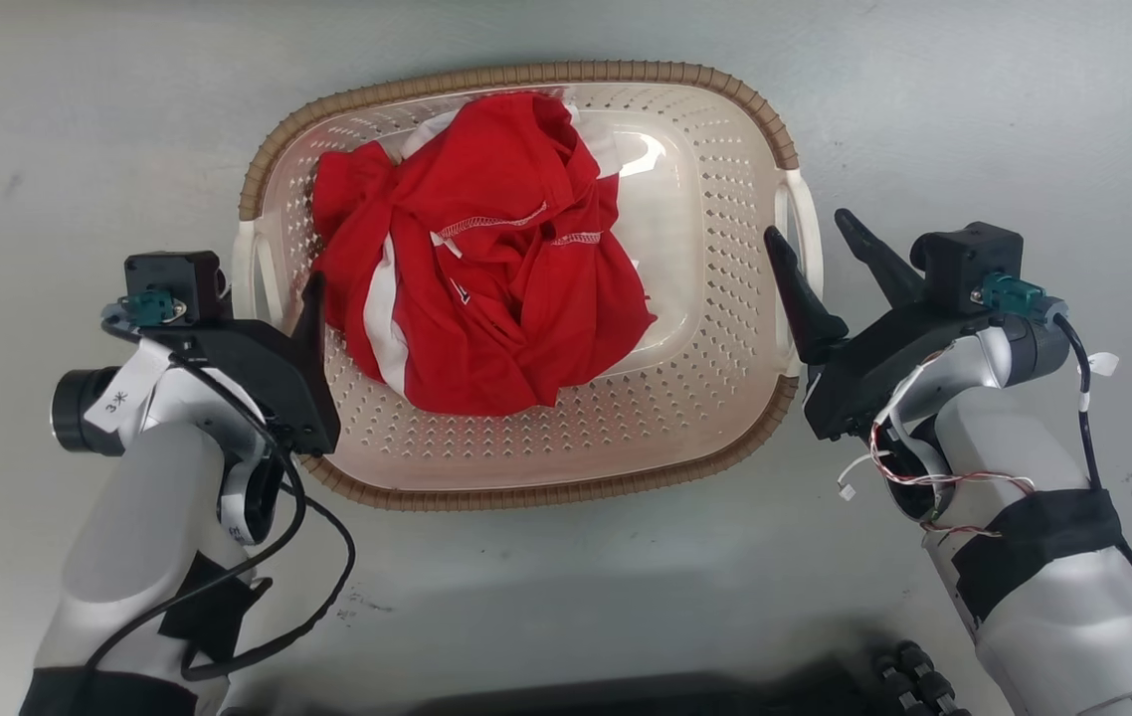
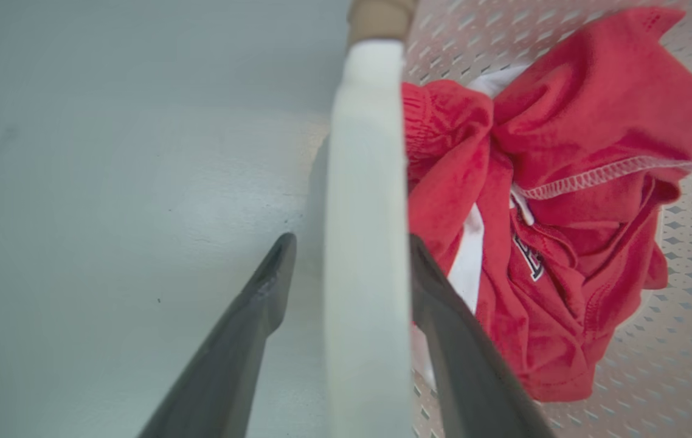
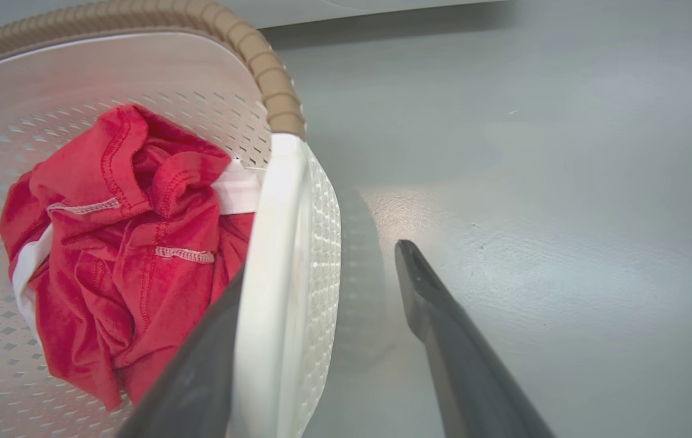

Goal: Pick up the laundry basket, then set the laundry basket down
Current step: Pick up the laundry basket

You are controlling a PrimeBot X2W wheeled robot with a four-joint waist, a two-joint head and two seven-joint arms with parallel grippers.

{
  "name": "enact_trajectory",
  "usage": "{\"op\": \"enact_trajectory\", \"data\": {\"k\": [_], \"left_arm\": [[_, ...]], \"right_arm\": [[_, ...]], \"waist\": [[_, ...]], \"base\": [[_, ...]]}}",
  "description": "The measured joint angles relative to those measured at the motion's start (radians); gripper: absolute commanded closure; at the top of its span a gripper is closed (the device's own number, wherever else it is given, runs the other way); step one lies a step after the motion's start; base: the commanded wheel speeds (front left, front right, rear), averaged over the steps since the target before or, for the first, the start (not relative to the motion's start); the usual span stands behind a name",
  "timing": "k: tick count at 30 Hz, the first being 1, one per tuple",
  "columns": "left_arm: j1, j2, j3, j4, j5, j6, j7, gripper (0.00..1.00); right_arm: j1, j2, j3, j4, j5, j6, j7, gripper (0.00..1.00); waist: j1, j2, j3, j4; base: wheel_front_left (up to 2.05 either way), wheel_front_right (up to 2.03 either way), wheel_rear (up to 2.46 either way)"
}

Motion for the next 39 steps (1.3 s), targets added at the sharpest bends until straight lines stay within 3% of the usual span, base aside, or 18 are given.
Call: {"op": "enact_trajectory", "data": {"k": [1,2,3,4,23,39], "left_arm": [[-0.005,-0.001,-0.001,0.009,0.000,-0.003,-0.004,0.58],[-0.009,-0.002,-0.002,0.017,0.000,-0.009,-0.008,0.77],[-0.013,-0.004,-0.002,0.025,0.000,-0.011,-0.012,1.00],[-0.015,-0.006,-0.003,0.032,0.000,-0.018,-0.017,1.00],[-0.073,-0.053,-0.012,0.192,-0.027,-0.071,-0.056,1.00],[-0.111,-0.116,-0.018,0.337,-0.112,-0.105,0.015,1.00]], "right_arm": [[-0.004,0.001,0.002,0.008,0.001,0.004,-0.001,0.16],[-0.009,0.001,0.005,0.016,0.005,0.005,-0.001,0.54],[-0.013,0.002,0.007,0.023,0.005,0.007,-0.007,0.69],[-0.016,0.005,0.010,0.029,0.005,0.007,-0.010,1.00],[-0.061,0.023,0.037,0.160,0.041,0.016,-0.059,1.00],[-0.076,-0.010,0.061,0.309,0.107,0.027,-0.016,1.00]], "waist": [[0.0000,0.0000,0.000,0.000],[0.0000,0.0000,0.001,0.001],[0.0000,0.0000,0.001,0.001],[0.0000,0.0000,0.001,0.002],[0.0002,0.0001,-0.034,0.012],[0.0002,0.0001,-0.157,0.036]], "base": [[0.00,0.00,0.00],[0.00,0.00,0.00],[0.00,0.00,0.00],[0.00,0.00,0.00],[0.00,0.00,0.00],[0.00,0.00,0.00]]}}
